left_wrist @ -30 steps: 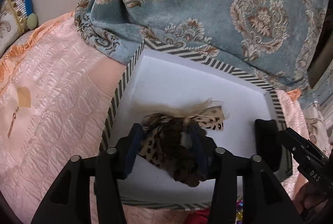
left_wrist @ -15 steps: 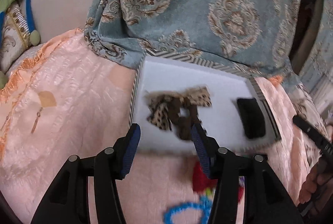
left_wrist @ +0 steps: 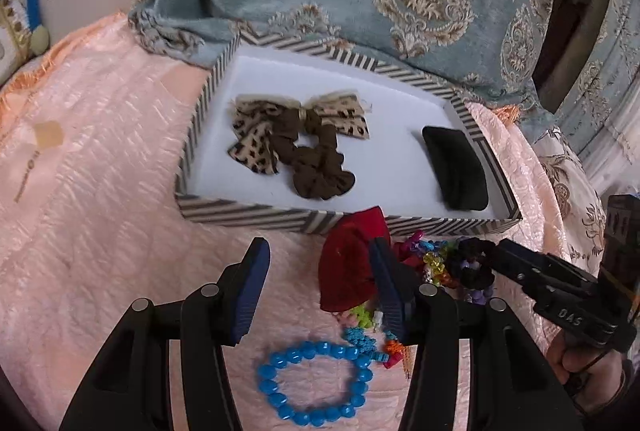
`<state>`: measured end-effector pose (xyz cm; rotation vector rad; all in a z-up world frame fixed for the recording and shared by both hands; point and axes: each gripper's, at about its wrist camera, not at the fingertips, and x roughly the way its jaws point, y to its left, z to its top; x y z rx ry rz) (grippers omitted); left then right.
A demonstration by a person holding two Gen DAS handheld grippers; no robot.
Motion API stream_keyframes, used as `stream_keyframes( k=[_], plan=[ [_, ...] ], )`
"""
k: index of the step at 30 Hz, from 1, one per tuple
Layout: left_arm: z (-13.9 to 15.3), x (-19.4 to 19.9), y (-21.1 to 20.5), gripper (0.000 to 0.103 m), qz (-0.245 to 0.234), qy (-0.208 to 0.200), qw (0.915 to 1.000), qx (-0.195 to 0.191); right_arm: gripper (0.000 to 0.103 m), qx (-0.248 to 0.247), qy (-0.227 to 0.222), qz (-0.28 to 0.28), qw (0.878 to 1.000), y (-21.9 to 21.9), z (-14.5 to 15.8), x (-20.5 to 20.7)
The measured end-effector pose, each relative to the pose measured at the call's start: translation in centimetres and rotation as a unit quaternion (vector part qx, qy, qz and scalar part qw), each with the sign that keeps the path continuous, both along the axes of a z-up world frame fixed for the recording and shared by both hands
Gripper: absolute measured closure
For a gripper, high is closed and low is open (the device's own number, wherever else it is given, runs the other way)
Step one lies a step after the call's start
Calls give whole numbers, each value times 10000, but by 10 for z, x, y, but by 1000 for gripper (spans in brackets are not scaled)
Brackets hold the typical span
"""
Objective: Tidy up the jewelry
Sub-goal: 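Grasp the red bow with the left gripper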
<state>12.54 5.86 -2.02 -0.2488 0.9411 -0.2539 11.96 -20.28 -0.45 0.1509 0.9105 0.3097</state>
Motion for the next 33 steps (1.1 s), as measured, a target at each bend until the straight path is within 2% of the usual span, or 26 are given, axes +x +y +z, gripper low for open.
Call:
stream_keyframes(
  k=[3,5,9,10,19,33],
  plan=[
    [-4,3,-6,70,-55,47,10000,-20,68,-101,186,-38,9998,2,-9,6],
    [-4,3,-13,90,-147,31,9999,70,79,-96,238,50,9997,4,-12,7],
    [-6,0,-23,103,-347,36,9990,267,90,-319,108,261,9991,14,-7,3],
    [-5,-1,-23,103,-360,12,9989,290,93,-337,99,288,9990,15,-6,3],
    [20,-12,-6,103,-238,-419,9988,12,95,-140,-250,122,9995,5,19,-9],
    [34,-17,16,103,150,-582,9980,-169,95,40,-464,97,9989,2,38,-22]
  ],
)
